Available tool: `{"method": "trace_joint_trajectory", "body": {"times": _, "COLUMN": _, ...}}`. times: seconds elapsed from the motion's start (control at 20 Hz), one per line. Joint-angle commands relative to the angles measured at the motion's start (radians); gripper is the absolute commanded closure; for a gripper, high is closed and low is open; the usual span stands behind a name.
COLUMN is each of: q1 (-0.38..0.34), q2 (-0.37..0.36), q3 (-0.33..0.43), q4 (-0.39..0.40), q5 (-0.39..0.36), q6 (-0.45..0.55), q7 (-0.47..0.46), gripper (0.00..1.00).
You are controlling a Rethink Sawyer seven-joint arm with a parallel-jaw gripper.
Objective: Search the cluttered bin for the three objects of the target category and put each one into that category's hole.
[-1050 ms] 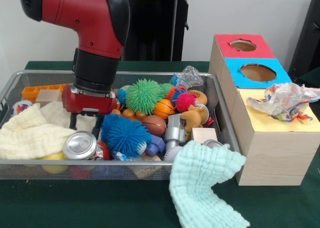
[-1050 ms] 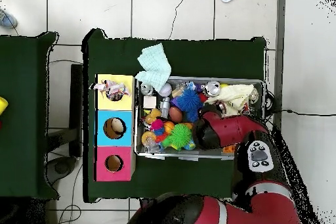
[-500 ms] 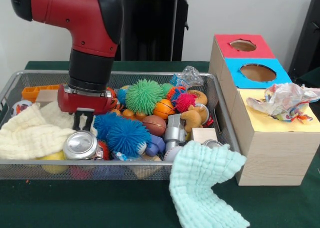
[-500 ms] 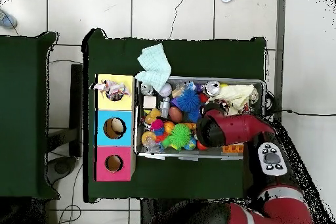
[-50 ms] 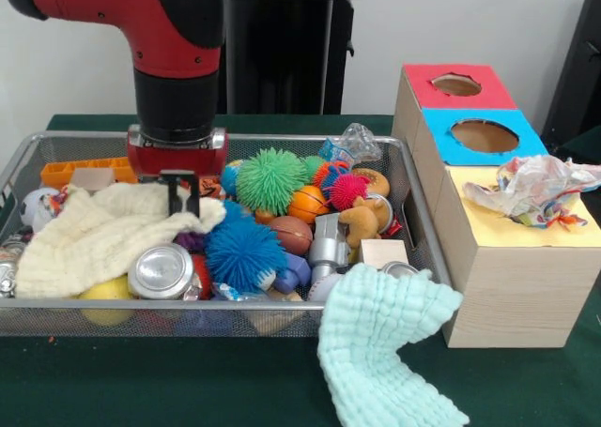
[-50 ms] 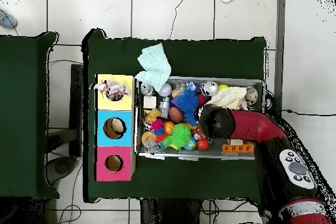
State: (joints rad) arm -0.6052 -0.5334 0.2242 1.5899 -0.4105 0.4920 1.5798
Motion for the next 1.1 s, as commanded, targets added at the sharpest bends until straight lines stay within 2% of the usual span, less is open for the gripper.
{"method": "trace_joint_trajectory", "body": {"times": 0.05, "q1": 0.006, "q2": -0.061, "q3": 0.164, "q4": 0.172, "q5": 0.172, "q6": 0.213, "q7": 0.065, "gripper": 1.0}}
{"method": "trace_joint_trajectory", "body": {"times": 0.4, "q1": 0.07, "q2": -0.076, "q3": 0.146, "q4": 0.212, "q5": 0.225, "q6": 0.162, "q7": 0.118, "gripper": 1.0}}
{"method": "trace_joint_trajectory", "body": {"times": 0.75, "q1": 0.122, "q2": -0.077, "q3": 0.114, "q4": 0.209, "q5": 0.244, "q6": 0.132, "q7": 0.129, "gripper": 1.0}}
{"method": "trace_joint_trajectory", "body": {"times": 0.8, "q1": 0.137, "q2": -0.081, "q3": 0.088, "q4": 0.208, "q5": 0.243, "q6": 0.126, "q7": 0.134, "gripper": 0.0}}
{"method": "trace_joint_trajectory", "body": {"times": 0.9, "q1": 0.199, "q2": -0.093, "q3": 0.017, "q4": 0.176, "q5": 0.168, "q6": 0.092, "q7": 0.151, "gripper": 0.0}}
{"method": "trace_joint_trajectory", "body": {"times": 1.0, "q1": 0.238, "q2": -0.103, "q3": -0.036, "q4": 0.114, "q5": 0.084, "q6": 0.11, "q7": 0.099, "gripper": 0.0}}
{"method": "trace_joint_trajectory", "body": {"times": 1.1, "q1": 0.257, "q2": -0.129, "q3": -0.074, "q4": 0.082, "q5": 0.05, "q6": 0.134, "q7": 0.078, "gripper": 0.0}}
